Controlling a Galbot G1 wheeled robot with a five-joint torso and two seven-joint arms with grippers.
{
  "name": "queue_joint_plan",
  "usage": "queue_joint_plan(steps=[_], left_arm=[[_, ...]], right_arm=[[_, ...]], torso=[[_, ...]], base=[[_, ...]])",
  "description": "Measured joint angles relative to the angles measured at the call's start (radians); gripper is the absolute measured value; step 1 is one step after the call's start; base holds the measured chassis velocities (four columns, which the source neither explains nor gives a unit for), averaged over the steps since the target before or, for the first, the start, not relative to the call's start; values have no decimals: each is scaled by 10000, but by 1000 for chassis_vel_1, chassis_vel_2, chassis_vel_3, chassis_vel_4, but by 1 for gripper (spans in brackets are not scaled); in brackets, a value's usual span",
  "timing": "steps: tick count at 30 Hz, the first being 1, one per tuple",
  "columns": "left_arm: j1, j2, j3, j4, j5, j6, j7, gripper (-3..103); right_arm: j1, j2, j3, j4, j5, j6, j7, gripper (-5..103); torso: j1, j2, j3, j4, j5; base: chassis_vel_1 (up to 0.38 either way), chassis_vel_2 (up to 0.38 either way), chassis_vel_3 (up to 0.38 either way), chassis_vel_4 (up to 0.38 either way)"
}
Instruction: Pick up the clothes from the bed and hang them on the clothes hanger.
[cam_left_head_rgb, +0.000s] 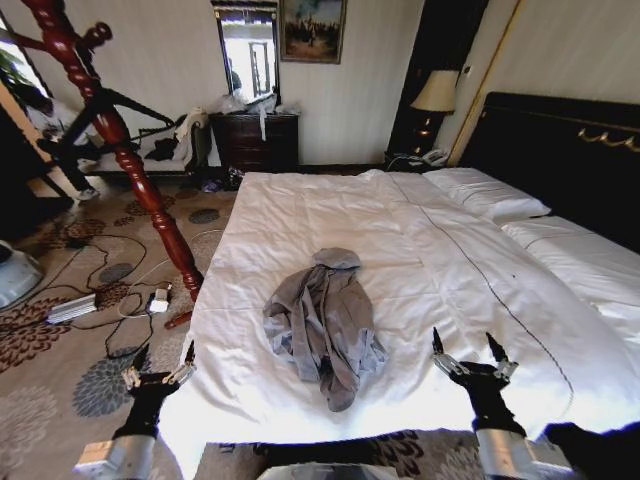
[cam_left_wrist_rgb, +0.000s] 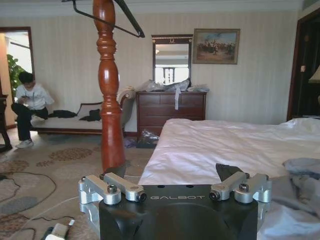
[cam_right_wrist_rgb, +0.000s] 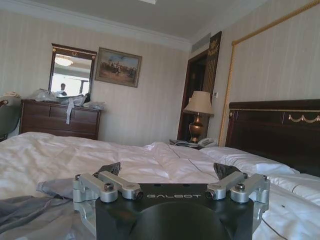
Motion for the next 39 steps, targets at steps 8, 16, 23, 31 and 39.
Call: queue_joint_plan(steps=[8, 16, 23, 31, 39], left_arm=[[-229, 285, 303, -274, -83, 561, -315, 100], [-603, 694, 1017, -325, -38, 1158, -685, 100], [-1350, 1767, 1576, -255, -1173, 2178, -1178, 100], [-2679, 2579, 1985, -35, -2346, 2913, -1700, 100], [-4504, 3552, 2945, 784, -2815, 3079, -1977, 100]], right_arm=[[117, 90, -216, 28, -161, -108, 121, 100], [95, 52, -153, -42, -165, -74, 138, 100], [-11, 47, -62, 158, -111, -140, 193, 100], [-102, -116, -56, 376, -18, -360, 292, 100], [-285, -126, -66, 433, -256, -340, 362, 100]], torso=[[1, 0, 1, 0, -2], [0, 0, 1, 0, -1], [0, 0, 1, 0, -1], [0, 0, 1, 1, -3], [0, 0, 2, 1, -2]], base=[[0, 0, 0, 0], [0, 0, 0, 0], [0, 0, 0, 0], [0, 0, 0, 0], [0, 0, 0, 0]])
